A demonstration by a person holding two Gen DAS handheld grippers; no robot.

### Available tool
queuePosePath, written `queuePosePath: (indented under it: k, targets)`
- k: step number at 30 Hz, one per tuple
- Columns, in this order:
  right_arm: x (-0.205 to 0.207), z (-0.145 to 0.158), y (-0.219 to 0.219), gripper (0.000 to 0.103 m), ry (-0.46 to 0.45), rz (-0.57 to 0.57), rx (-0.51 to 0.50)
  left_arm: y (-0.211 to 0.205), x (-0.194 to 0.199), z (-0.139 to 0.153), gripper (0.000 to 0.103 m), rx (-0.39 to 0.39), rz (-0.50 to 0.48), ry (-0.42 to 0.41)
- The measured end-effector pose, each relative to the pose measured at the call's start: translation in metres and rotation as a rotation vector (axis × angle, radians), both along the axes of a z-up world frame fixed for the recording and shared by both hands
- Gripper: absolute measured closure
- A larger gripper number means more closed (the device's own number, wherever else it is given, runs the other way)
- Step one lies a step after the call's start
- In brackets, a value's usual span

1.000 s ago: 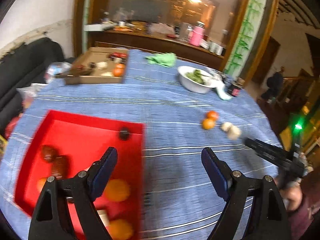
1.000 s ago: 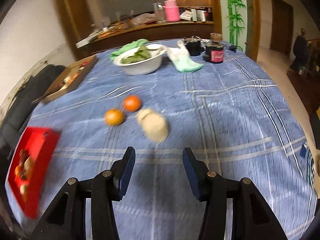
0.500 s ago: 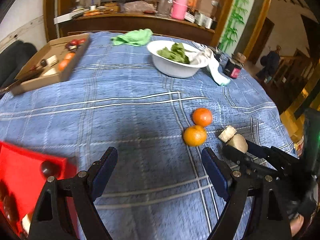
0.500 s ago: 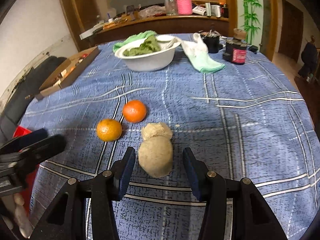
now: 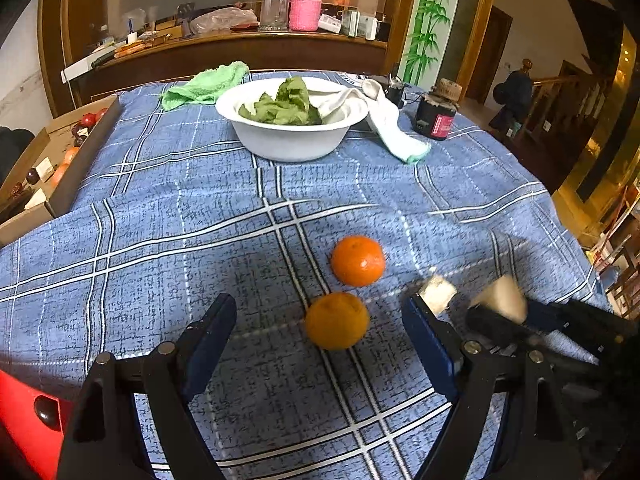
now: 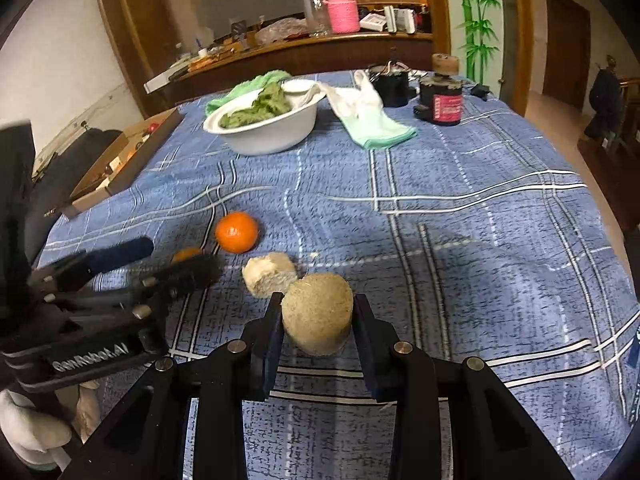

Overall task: Organize fruits
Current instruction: 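Grasp a tangerine with the left tool while the right tool grasps a round rice cake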

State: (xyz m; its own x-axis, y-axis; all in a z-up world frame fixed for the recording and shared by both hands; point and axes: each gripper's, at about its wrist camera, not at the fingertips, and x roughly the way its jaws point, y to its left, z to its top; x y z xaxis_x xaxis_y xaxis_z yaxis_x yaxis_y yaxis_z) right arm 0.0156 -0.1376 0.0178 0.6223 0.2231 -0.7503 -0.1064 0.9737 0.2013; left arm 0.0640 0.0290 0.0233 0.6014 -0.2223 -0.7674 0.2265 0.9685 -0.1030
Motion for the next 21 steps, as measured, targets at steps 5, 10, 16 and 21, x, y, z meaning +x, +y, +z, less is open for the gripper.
queuePosePath:
  k: [5,10,16,21]
  targets:
    - [-0.001,0.002,-0.006,0.068,-0.008,-0.023,0.002,-0.003,0.005,-0.007,0.046,-0.013,-0.012,0.033]
    - [-0.002,0.003,-0.004,0.067,-0.018,-0.013,0.013,-0.015,0.003,-0.013,0.072,0.045,-0.046,0.044]
    - [-0.005,0.003,-0.003,0.067,-0.021,-0.005,0.040,0.009,-0.021,0.010,0.072,-0.023,0.005,0.005]
    - [-0.009,0.003,0.003,0.067,-0.027,0.032,0.079,0.062,-0.070,0.050,0.072,-0.123,0.096,-0.065]
